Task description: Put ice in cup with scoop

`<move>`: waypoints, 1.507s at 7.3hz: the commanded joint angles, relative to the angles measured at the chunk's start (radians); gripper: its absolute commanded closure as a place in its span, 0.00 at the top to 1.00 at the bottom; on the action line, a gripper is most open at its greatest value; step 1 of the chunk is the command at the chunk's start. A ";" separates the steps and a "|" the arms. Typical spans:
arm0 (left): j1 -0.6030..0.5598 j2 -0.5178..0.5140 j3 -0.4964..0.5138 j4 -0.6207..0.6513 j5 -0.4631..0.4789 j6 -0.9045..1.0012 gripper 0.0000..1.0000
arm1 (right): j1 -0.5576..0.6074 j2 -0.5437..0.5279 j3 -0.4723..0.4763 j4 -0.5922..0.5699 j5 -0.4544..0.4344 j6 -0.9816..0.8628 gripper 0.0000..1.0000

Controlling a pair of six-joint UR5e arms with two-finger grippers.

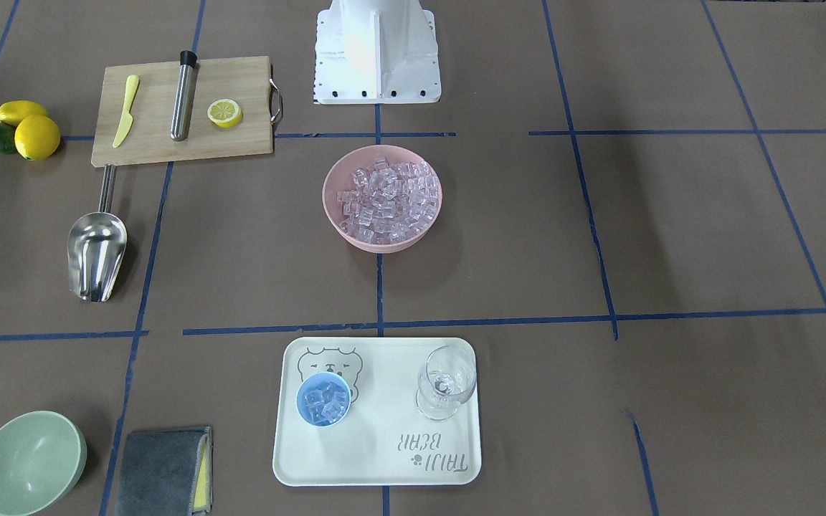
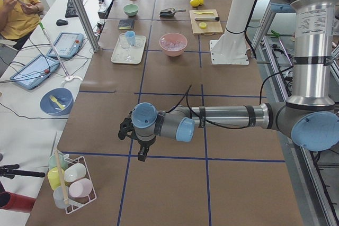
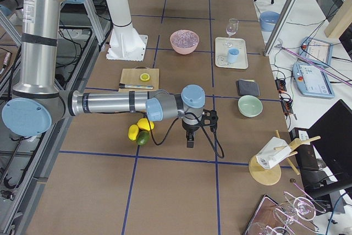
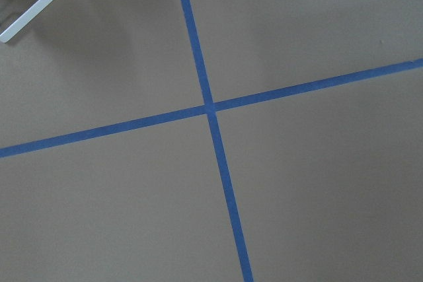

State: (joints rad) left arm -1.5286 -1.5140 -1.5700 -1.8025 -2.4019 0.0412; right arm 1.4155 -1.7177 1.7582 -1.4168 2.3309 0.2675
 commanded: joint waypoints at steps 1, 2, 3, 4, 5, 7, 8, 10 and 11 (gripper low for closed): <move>-0.016 -0.009 -0.051 0.121 -0.019 0.000 1.00 | 0.026 0.004 -0.006 -0.004 0.005 -0.004 1.00; -0.018 -0.005 -0.067 0.149 -0.019 0.002 1.00 | 0.020 0.004 -0.003 -0.036 0.010 -0.004 1.00; -0.019 0.009 -0.096 0.153 -0.019 0.002 1.00 | 0.020 0.015 0.000 -0.048 0.010 -0.005 1.00; -0.019 0.021 -0.099 0.176 -0.017 0.003 1.00 | 0.013 0.016 -0.002 -0.051 0.010 -0.007 1.00; -0.019 0.046 -0.132 0.187 -0.014 0.005 1.00 | 0.003 0.015 -0.005 -0.051 0.010 -0.016 1.00; -0.018 0.046 -0.142 0.189 -0.002 0.022 1.00 | -0.010 0.013 -0.006 -0.062 0.010 -0.019 1.00; -0.016 0.049 -0.142 0.190 0.000 0.041 1.00 | -0.018 0.027 -0.008 -0.085 0.008 -0.037 1.00; -0.019 0.038 -0.131 0.282 0.064 0.130 1.00 | -0.001 0.064 -0.005 -0.149 -0.001 -0.085 1.00; -0.028 0.029 -0.133 0.335 0.128 0.153 1.00 | 0.000 0.064 -0.006 -0.149 -0.001 -0.085 1.00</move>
State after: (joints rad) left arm -1.5490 -1.4750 -1.7040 -1.5296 -2.3440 0.1529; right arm 1.4114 -1.6623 1.7518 -1.5526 2.3330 0.1908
